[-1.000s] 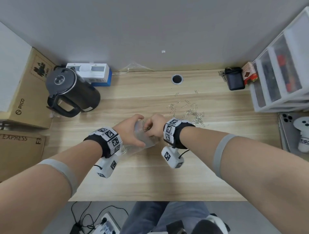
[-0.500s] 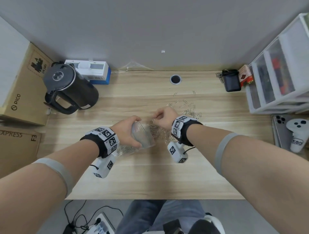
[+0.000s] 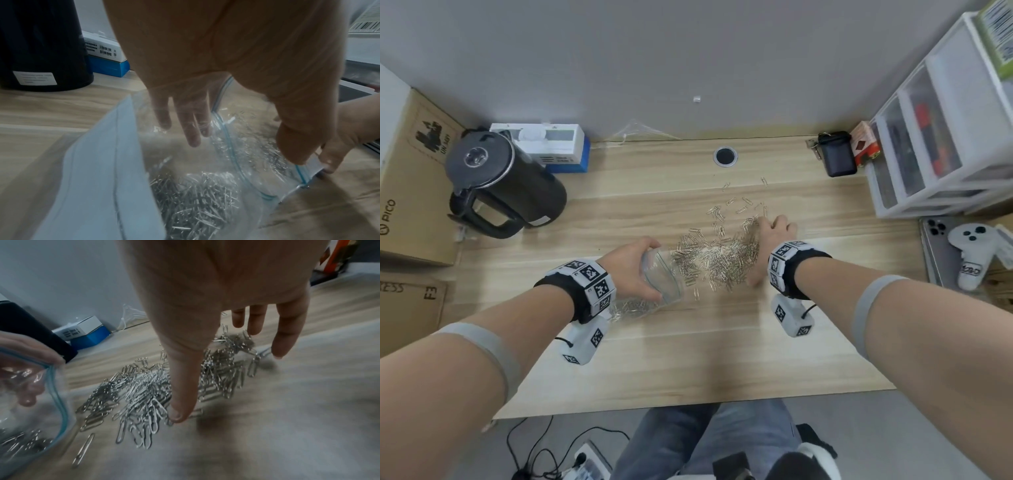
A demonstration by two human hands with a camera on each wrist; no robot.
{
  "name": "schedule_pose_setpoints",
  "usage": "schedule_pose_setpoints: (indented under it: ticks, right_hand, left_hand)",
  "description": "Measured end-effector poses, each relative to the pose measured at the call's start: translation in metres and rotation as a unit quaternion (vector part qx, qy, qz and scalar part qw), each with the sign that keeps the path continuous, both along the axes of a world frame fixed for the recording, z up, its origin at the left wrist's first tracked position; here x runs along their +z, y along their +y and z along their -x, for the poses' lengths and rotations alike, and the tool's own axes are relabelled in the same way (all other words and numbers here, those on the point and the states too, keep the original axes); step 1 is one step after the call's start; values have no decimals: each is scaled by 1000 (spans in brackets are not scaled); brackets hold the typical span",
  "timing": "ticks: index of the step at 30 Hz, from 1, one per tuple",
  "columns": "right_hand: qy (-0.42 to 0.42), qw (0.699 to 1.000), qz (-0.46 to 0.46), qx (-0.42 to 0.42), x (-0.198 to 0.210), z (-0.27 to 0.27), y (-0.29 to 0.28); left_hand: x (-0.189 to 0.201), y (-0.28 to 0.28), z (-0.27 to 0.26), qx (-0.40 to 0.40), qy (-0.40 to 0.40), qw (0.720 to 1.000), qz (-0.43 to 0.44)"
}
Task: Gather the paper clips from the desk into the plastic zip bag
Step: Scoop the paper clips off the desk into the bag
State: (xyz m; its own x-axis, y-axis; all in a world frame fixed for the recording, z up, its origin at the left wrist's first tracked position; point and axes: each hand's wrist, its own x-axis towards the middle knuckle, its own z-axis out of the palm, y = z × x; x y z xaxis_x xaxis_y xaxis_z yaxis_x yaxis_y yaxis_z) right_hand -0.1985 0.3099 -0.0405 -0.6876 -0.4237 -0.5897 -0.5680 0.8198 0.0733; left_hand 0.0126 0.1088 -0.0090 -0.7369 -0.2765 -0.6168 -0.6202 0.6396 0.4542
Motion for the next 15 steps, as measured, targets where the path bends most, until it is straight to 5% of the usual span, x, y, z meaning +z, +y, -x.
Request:
schedule_pose_setpoints:
  ticks: [9, 15]
  right_hand:
    - [-96, 981, 160, -47, -20, -27, -5]
    - [-140, 968, 209, -4, -19, -43, -16]
  left_hand:
    - [-7, 2, -6, -10, 1, 1000, 3]
    - [-3, 0, -7, -2, 4, 1000, -7]
